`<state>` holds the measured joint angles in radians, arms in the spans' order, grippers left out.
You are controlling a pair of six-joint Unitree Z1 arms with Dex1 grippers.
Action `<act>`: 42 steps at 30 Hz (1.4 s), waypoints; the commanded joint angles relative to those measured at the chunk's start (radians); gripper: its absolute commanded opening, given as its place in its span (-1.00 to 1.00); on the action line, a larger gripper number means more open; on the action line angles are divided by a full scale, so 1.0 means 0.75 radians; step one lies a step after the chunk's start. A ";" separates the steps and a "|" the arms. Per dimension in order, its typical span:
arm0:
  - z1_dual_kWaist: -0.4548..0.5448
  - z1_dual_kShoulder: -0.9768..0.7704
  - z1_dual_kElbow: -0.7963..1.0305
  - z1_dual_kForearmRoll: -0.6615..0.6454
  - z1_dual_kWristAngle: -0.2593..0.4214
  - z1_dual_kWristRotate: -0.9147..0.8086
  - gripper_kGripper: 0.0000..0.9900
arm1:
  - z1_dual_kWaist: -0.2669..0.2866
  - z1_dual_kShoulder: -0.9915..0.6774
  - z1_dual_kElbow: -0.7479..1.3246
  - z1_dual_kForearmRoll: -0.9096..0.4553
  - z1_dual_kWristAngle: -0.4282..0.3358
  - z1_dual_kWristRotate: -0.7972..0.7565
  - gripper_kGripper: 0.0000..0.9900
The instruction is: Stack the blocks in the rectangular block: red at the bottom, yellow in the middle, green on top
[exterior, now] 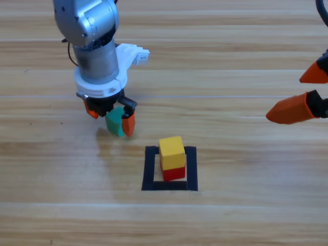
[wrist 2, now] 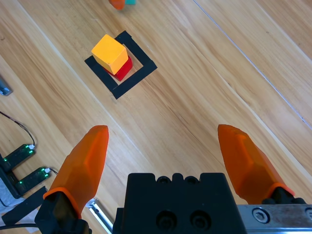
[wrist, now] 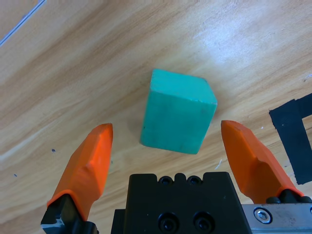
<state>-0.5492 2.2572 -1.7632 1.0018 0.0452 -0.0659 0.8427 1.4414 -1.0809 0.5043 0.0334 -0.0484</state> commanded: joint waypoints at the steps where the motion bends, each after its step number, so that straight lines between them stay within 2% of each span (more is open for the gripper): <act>1: 0.014 0.069 -0.026 -0.025 -0.017 0.043 0.91 | -0.038 0.035 0.030 -0.018 0.021 0.003 1.00; 14: 0.014 0.103 0.007 -0.080 -0.017 0.059 0.91 | -0.038 0.046 0.030 -0.014 0.023 0.005 1.00; 18: 0.014 0.114 0.007 -0.086 -0.017 0.059 0.77 | -0.038 0.046 0.028 -0.014 0.021 0.007 1.00; 23: 0.018 0.122 0.005 -0.086 -0.019 0.059 0.23 | -0.038 0.048 0.028 -0.014 0.021 0.009 1.00; 25: 0.021 0.116 0.007 -0.086 -0.017 0.059 -0.25 | -0.038 0.050 0.028 -0.014 0.021 0.011 1.00; 27: 0.023 0.087 0.013 -0.082 -0.015 0.057 -0.83 | -0.038 0.054 0.026 -0.014 0.021 0.011 1.00; 28: 0.023 0.073 0.019 -0.078 -0.017 0.057 -0.90 | -0.038 0.056 0.026 -0.014 0.021 0.011 1.00; 32: 0.021 -0.011 -0.005 -0.025 -0.013 -0.045 -0.97 | -0.038 0.060 0.026 -0.014 0.021 0.011 1.00; 35: 0.012 -0.032 -0.167 0.147 -0.001 -0.205 -1.00 | -0.038 0.060 0.024 -0.014 0.021 0.011 1.00; 39: -0.053 -0.026 -0.502 0.444 0.036 -0.423 -1.00 | -0.038 0.060 0.024 -0.014 0.021 0.013 1.00; 42: -0.100 -0.060 -0.621 0.548 0.036 -0.583 -1.00 | -0.038 0.062 0.024 -0.014 0.021 0.013 1.00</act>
<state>-0.5534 2.2684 -2.1505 1.3425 0.0628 -0.4011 0.8427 1.4583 -1.0810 0.5043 0.0337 -0.0441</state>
